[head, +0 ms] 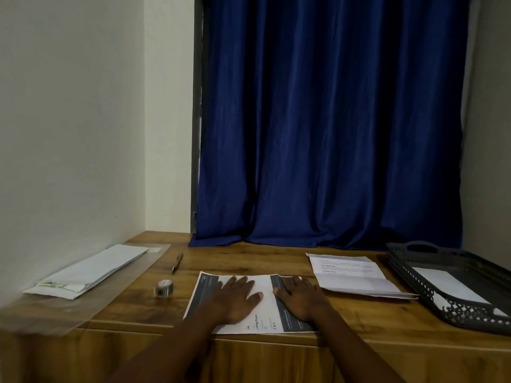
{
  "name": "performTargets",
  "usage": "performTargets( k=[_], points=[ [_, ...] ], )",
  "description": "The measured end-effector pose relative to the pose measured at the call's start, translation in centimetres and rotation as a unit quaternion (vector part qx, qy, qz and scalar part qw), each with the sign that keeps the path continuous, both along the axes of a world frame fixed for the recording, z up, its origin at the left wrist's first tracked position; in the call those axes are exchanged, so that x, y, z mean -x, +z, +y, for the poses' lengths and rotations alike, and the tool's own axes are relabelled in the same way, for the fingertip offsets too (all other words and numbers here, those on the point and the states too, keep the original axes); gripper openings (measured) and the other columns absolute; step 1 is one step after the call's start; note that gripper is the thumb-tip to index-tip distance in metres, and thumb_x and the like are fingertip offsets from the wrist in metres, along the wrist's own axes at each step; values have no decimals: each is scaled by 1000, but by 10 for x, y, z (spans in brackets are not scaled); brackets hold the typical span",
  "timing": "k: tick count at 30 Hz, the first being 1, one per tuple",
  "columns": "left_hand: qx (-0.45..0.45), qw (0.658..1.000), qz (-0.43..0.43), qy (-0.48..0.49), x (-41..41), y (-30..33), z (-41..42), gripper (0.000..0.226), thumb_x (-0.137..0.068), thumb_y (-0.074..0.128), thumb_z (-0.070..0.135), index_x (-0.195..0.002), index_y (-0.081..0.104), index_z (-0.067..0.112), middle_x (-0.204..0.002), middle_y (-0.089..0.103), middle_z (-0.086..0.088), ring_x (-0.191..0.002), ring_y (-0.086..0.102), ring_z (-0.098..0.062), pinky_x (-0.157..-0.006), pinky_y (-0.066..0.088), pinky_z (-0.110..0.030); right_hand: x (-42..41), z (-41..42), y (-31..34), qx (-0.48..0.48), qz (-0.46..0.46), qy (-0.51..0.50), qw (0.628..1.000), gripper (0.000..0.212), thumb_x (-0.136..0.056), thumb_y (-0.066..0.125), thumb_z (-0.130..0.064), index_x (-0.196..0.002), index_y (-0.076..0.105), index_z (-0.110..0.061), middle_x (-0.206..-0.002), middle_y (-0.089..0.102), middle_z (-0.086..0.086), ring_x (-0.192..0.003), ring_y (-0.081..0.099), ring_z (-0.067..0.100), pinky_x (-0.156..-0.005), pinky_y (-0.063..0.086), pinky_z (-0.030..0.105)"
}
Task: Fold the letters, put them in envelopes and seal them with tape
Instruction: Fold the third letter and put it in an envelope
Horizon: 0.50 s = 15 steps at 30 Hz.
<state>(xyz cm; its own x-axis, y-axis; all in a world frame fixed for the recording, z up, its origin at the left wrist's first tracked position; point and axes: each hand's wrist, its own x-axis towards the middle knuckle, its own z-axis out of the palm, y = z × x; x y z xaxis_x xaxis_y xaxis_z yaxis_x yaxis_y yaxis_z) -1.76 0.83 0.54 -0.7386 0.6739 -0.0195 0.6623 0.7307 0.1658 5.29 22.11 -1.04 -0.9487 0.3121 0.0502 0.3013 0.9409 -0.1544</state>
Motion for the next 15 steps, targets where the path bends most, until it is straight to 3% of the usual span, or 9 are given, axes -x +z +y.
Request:
performTargets(
  k=[7, 10, 11, 13, 15],
  points=[
    [8, 996, 18, 90, 53, -10, -37, 80, -101, 14, 72, -165, 9, 25, -173, 1, -3, -159, 2, -27, -126, 6, -50, -3, -3, 1, 13, 19, 0, 1000, 78, -97, 16, -75, -163, 13, -33, -172, 12, 2, -158, 9, 29, -125, 10, 54],
    [-37, 994, 5, 99, 49, -9, -37, 85, -99, 17, 75, -165, 10, 21, -173, 3, -5, -159, 3, -27, -127, 7, -50, -8, -5, 3, 63, 61, -7, 996, 82, -95, 20, -78, -161, 23, -31, -168, 25, 3, -154, 25, 28, -123, 21, 51],
    [-72, 992, 6, 100, 45, -7, -39, 84, -100, 20, 74, -165, 12, 22, -173, 5, -5, -159, 4, -26, -127, 9, -50, -11, -4, 3, 100, 88, -14, 991, 83, -93, 23, -80, -160, 28, -31, -165, 33, 4, -147, 37, 28, -119, 31, 49],
    [-146, 986, 15, 81, 35, 0, -47, 76, -102, 28, 69, -164, 17, 26, -173, 11, -1, -159, 10, -23, -128, 12, -49, -18, -1, 5, 200, 139, -17, 970, 79, -92, 33, -81, -156, 35, -34, -156, 47, 4, -122, 59, 19, -96, 50, 37],
    [-199, 979, 10, 37, 21, 6, -59, 74, -101, 36, 69, -162, 23, 29, -171, 18, 3, -157, 18, -18, -127, 17, -43, -25, 1, 7, 281, 176, -17, 943, 67, -94, 39, -77, -149, 43, -38, -144, 57, 1, -93, 61, 3, -70, 46, 21]
  ],
)
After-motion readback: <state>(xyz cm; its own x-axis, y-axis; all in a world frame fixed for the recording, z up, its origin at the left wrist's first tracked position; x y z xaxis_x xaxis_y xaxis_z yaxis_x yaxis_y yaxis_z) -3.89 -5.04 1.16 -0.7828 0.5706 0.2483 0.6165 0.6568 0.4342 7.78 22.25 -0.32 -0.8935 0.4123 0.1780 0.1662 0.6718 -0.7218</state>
